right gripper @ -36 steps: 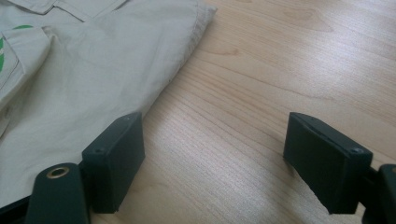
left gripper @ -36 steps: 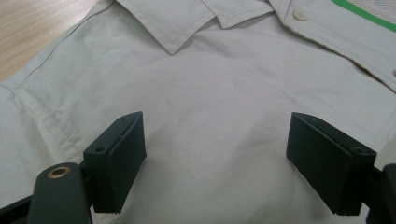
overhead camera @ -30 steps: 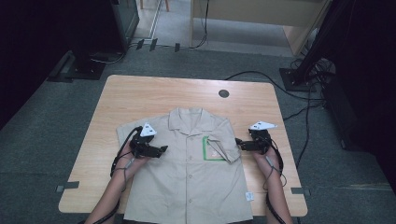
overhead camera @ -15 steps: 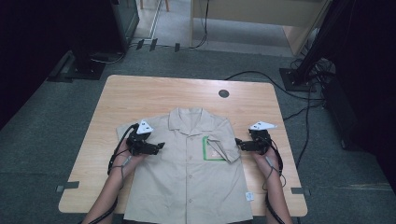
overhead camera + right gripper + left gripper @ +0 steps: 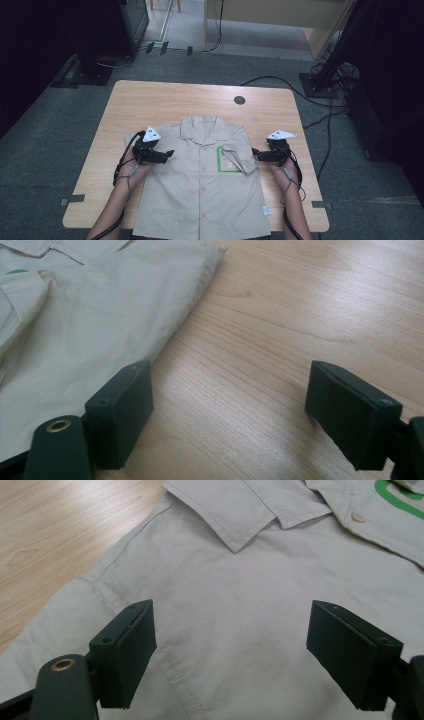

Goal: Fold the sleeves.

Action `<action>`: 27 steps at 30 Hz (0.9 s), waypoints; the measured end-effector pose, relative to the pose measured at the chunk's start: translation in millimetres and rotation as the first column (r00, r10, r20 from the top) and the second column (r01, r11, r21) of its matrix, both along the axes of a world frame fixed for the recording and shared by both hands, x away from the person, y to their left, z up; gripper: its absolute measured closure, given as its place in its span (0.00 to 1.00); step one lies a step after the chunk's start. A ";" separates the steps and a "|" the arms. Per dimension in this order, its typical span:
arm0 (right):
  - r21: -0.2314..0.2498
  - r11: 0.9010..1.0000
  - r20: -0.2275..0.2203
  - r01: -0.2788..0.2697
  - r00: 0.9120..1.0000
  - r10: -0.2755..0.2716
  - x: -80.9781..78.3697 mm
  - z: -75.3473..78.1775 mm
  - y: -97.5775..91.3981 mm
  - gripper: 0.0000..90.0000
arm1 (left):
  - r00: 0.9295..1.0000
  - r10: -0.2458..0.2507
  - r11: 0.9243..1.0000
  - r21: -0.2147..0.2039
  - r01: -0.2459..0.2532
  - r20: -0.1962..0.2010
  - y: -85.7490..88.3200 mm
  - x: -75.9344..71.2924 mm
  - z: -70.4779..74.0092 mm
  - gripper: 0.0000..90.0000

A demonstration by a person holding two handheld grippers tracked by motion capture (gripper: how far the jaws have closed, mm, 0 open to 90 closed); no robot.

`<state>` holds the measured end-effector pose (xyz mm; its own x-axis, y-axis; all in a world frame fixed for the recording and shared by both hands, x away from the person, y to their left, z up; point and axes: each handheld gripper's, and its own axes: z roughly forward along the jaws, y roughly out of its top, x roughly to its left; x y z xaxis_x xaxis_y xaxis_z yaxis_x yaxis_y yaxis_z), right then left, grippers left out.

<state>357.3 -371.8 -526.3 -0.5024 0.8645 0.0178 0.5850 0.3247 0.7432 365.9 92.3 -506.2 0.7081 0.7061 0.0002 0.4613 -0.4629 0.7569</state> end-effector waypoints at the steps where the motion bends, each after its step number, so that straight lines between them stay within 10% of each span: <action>1: 0.000 1.000 0.000 0.000 1.000 0.000 0.0 0.0 0.0 0.21 | 1.000 0.000 1.000 0.000 0.000 0.000 0.0 0.0 0.0 0.22; 27: -0.001 1.000 -0.001 0.007 1.000 -0.007 -0.4 0.0 0.5 0.21 | 1.000 0.006 1.000 -0.018 -0.006 0.027 21.0 5.3 5.4 0.22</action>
